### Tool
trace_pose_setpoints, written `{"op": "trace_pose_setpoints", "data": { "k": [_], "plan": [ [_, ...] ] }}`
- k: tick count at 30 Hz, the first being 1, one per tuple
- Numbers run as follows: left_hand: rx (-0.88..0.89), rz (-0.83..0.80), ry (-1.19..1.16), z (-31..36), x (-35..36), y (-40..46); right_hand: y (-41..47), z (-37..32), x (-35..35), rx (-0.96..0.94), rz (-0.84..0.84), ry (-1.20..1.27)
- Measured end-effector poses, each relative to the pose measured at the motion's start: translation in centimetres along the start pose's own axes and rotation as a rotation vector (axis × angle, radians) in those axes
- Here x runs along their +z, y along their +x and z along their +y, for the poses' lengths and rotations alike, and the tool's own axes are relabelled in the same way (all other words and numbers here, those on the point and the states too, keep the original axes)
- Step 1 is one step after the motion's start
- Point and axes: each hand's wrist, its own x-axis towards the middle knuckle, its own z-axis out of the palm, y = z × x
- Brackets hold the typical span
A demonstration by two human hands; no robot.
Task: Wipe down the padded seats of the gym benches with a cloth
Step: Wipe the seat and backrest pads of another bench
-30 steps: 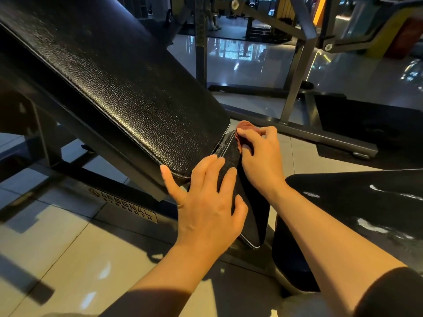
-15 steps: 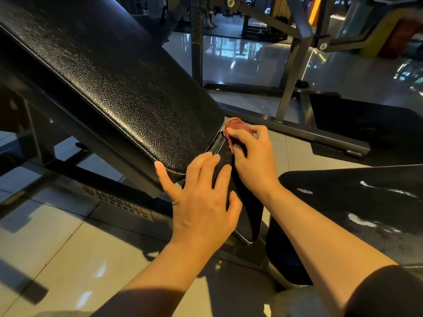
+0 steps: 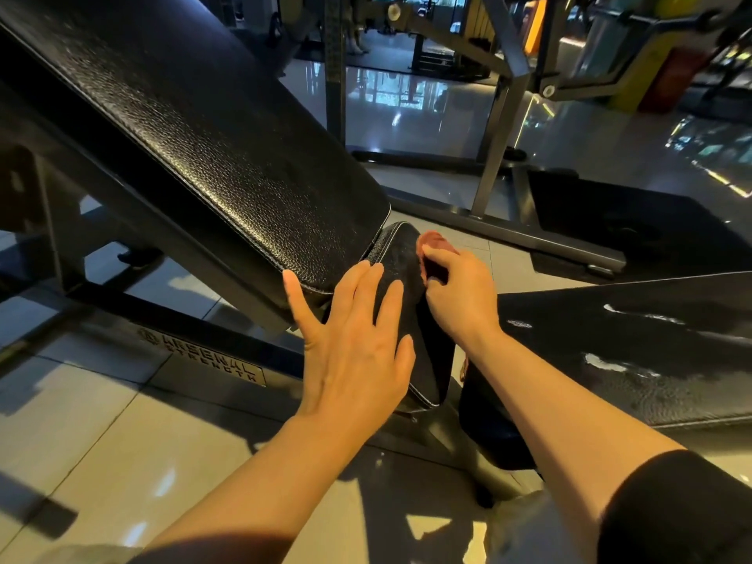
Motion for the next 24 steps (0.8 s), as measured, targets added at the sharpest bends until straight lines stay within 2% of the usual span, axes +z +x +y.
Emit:
{"op": "trace_pose_setpoints", "data": {
  "k": [2, 4, 9, 11, 15, 18, 20, 24],
  "plan": [
    [0.010, -0.001, -0.006, 0.1, -0.2, -0.1, -0.9, -1.2, -0.1, -0.117, -0.012, 0.073],
    [0.019, -0.006, -0.010, 0.1, -0.4, -0.3, -1.2, -1.3, -0.2, -0.146, -0.053, 0.080],
    [0.048, -0.025, -0.051, 0.0, -0.8, -1.1, -1.5, 1.8, -1.7, 0.188, -0.165, -0.045],
    [0.054, -0.025, -0.069, -0.2, -0.9, -1.3, -2.0, 1.6, -2.0, 0.212, -0.189, -0.057],
    [0.062, -0.029, -0.063, -0.7, -1.1, -1.5, -3.3, -1.2, -2.2, 0.021, -0.133, 0.014],
    [0.061, -0.037, -0.062, -0.8, -1.0, -1.7, -4.1, -2.0, -2.2, -0.082, -0.188, 0.073],
    [0.056, -0.042, -0.077, -0.7, -1.0, -2.0, -4.1, -1.0, -2.3, -0.026, -0.201, 0.059],
    [0.045, -0.045, -0.100, -0.7, -1.0, -2.7, -3.9, 0.7, -2.4, 0.227, -0.163, -0.012]
  ]
}}
